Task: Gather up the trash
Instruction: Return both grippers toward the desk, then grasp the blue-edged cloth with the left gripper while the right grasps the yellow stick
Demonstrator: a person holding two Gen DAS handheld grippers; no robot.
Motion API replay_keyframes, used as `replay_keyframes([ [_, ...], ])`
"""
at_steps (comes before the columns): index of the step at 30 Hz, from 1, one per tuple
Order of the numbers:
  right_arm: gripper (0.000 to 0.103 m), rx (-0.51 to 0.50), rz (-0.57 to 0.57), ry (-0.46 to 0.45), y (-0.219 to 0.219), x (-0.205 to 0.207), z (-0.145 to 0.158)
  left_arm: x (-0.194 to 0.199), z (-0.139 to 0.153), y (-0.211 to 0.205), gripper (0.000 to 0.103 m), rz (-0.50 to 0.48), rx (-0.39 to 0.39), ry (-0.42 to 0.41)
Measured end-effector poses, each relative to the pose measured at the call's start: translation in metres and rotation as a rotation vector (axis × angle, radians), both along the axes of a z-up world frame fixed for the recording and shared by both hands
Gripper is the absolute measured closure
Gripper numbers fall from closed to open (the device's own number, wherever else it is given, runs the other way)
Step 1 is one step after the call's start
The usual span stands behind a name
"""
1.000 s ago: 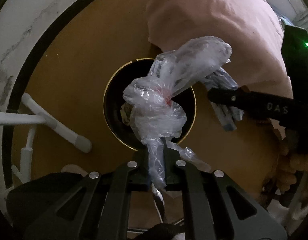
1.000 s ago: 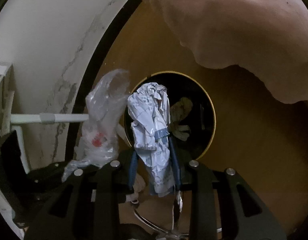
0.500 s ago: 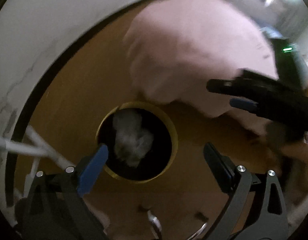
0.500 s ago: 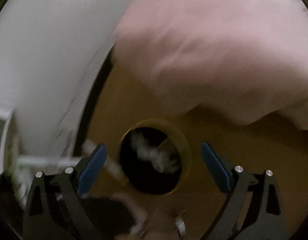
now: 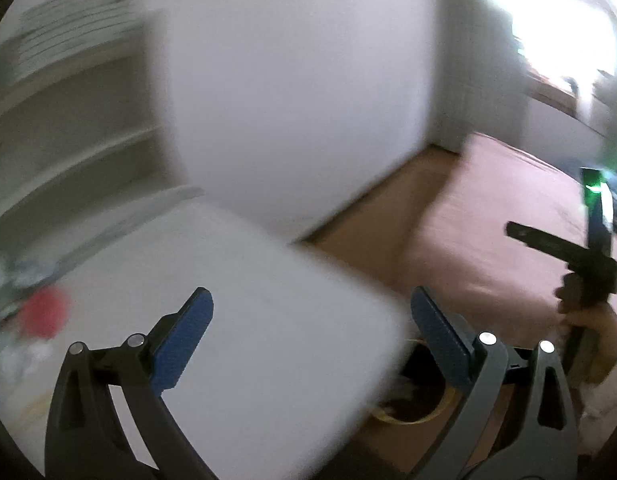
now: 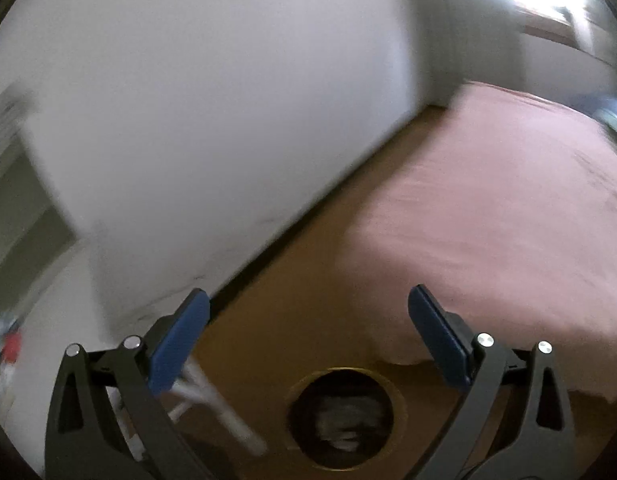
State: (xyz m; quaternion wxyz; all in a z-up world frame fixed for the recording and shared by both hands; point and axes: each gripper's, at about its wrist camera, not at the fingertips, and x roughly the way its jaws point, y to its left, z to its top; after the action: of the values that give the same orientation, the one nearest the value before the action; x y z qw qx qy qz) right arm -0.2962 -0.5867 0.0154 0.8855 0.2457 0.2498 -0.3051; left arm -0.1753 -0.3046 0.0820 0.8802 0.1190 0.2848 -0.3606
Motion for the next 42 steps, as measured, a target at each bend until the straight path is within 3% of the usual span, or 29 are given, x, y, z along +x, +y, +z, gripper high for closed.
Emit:
replay_keyframes([
  [7,0.007,-0.009,0.523,-0.04,0.151,0.154,0.028,0.058,-0.005,0.192,0.007,0.492,0.039,0.035],
  [12,0.007,0.036,0.981,0.005,0.271,0.227,0.03,0.073,-0.023,0.295,0.007,0.711,0.065,0.117],
  [15,0.011,-0.071,1.212,0.081,0.342,0.241,0.035,0.079,-0.033,0.334,0.007,0.775,0.056,0.146],
  [16,0.017,-0.114,1.285,0.115,0.364,0.247,0.034,0.081,-0.034,0.337,0.007,0.785,0.055,0.15],
  [17,0.024,-0.133,1.327,0.136,0.384,0.258,0.031,0.08,-0.035,0.342,0.007,0.792,0.056,0.153],
  [21,0.026,-0.228,1.484,0.212,0.425,0.26,0.02,0.085,-0.041,0.355,0.007,0.789,0.077,0.168],
  [27,0.035,-0.292,1.594,0.298,0.445,0.261,0.009,0.088,-0.046,0.367,0.007,0.787,0.073,0.201],
  [31,0.065,-0.296,1.628,0.354,0.454,0.268,0.003,0.097,-0.049,0.369,0.007,0.78,0.071,0.211],
  [35,0.087,-0.3,1.577,0.341,0.451,0.273,0.002,0.109,-0.052,0.365,0.007,0.762,0.06,0.228],
  [38,0.089,-0.297,1.478,0.34,0.441,0.285,0.001,0.124,-0.05,0.352,0.007,0.734,0.059,0.227],
  [42,0.089,-0.229,1.29,0.33,0.396,0.301,0.002,0.148,-0.047,0.325,0.007,0.685,0.069,0.217],
])
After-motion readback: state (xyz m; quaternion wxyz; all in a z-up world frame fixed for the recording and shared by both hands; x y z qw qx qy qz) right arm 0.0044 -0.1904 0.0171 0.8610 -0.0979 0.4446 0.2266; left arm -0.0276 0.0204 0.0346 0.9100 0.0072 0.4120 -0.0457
